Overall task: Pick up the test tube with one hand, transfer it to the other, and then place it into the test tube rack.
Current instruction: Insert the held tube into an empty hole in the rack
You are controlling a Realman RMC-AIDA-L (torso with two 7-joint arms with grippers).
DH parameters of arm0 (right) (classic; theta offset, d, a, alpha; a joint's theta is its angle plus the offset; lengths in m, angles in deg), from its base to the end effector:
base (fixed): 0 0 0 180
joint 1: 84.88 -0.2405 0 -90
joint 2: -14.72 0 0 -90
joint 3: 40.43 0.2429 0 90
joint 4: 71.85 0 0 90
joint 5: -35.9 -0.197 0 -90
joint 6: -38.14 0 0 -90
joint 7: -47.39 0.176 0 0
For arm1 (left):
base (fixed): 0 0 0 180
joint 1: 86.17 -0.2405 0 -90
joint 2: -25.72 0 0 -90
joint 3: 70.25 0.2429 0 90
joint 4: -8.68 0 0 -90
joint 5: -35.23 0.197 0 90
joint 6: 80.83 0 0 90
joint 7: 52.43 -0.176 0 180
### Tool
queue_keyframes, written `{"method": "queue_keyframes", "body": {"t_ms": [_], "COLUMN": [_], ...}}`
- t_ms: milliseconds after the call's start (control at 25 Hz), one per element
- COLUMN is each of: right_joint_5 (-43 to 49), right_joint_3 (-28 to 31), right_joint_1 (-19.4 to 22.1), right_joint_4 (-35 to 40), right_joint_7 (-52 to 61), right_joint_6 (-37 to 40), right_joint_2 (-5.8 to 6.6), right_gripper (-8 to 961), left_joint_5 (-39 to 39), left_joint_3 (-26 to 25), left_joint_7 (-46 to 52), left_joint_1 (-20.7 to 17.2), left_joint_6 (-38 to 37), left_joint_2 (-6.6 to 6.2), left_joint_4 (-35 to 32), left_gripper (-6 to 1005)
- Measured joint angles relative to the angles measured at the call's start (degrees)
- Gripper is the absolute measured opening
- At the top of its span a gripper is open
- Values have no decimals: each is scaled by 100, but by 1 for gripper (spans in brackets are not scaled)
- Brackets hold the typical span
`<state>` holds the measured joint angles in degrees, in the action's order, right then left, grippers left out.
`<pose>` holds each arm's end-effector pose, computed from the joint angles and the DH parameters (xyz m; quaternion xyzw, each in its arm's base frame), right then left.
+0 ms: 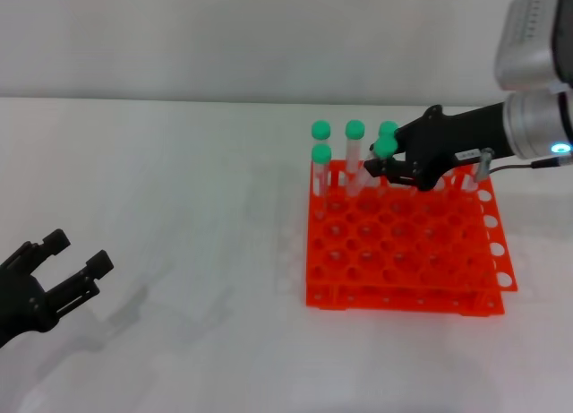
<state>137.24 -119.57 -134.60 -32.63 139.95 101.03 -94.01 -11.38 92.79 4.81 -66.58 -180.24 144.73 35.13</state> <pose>0.1312 0.4296 -0.0286 -0.9815 0.0576 0.0749 0.1664 -0.3273 0.2545 0.0294 -0.7989 -0.3036 -0.3698 0.3643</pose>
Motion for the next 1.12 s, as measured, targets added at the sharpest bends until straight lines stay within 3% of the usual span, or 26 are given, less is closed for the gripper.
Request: {"method": "queue_keyframes", "body": {"t_ms": [480, 760, 920, 1120], "right_joint_5": [656, 1098, 1289, 1315], "right_joint_3": [5, 7, 10, 11], "right_joint_1": [-281, -409, -551, -692], "right_joint_4": [221, 233, 235, 235], "right_joint_7": [408, 500, 546, 563], "right_joint_6": [-12, -178, -271, -336], "right_joint_2": [-108, -295, -389, -416], "right_gripper": [202, 202, 306, 309], "left_joint_5": [80, 83, 83, 85], "left_joint_3": [0, 0, 0, 0], "left_joint_7": [-202, -211, -213, -315], "left_joint_1": [-9, -1, 0, 0], "left_joint_6": [101, 115, 117, 184], "left_joint_2": [-13, -10, -5, -9], "left_joint_4": [-165, -168, -177, -303], "left_gripper": [884, 884, 884, 884]}}
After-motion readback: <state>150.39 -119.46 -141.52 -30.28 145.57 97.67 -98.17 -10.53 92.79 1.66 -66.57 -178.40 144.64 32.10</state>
